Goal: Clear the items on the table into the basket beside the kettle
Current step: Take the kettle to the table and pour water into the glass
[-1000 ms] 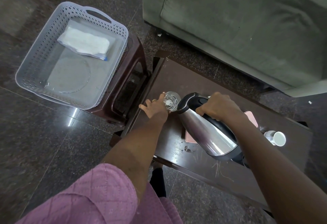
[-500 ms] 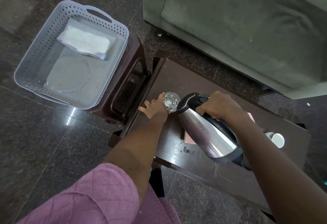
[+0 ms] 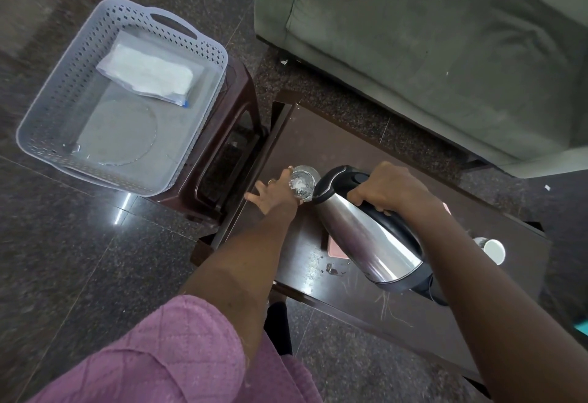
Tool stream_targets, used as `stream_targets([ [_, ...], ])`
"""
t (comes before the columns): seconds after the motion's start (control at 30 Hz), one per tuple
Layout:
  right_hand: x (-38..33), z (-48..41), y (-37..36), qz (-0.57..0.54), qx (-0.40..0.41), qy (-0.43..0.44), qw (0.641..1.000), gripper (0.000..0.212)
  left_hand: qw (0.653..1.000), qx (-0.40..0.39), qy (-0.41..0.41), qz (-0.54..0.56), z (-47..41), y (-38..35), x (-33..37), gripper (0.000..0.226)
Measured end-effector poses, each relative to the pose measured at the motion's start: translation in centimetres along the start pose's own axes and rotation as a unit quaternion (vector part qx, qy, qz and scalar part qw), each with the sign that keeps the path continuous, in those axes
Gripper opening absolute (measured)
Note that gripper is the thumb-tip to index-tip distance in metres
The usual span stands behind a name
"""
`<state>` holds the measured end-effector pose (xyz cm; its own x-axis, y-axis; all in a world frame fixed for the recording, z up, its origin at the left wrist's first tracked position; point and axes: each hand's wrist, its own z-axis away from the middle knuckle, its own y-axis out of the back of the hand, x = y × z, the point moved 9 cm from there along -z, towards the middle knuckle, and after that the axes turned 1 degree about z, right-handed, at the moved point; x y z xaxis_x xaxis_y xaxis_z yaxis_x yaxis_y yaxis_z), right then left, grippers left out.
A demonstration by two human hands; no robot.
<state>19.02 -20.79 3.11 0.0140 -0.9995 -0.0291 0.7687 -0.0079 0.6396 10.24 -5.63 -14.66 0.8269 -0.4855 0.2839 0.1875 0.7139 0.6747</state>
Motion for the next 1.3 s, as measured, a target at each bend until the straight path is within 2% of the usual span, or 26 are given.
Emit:
stream_targets([
  [0.5,0.2,0.1,0.0,-0.004,0.006,0.004,1.000,0.021,1.000,0.011,-0.009,0.028,0.4,0.3,-0.2,0.065],
  [0.73,0.8,0.0,-0.4,-0.027,0.001,0.004,1.000,0.021,0.999,0.004,-0.012,0.034,0.5,0.3,-0.2,0.070],
  [1.13,1.2,-0.5,-1.1,-0.016,-0.004,-0.005,1.000,0.032,0.999,0.012,-0.009,0.036,0.3,0.3,-0.3,0.070],
  [1.3,1.2,-0.6,-1.3,-0.022,-0.004,-0.002,1.000,0.027,0.999,0.008,-0.008,0.034,0.3,0.1,-0.4,0.071],
])
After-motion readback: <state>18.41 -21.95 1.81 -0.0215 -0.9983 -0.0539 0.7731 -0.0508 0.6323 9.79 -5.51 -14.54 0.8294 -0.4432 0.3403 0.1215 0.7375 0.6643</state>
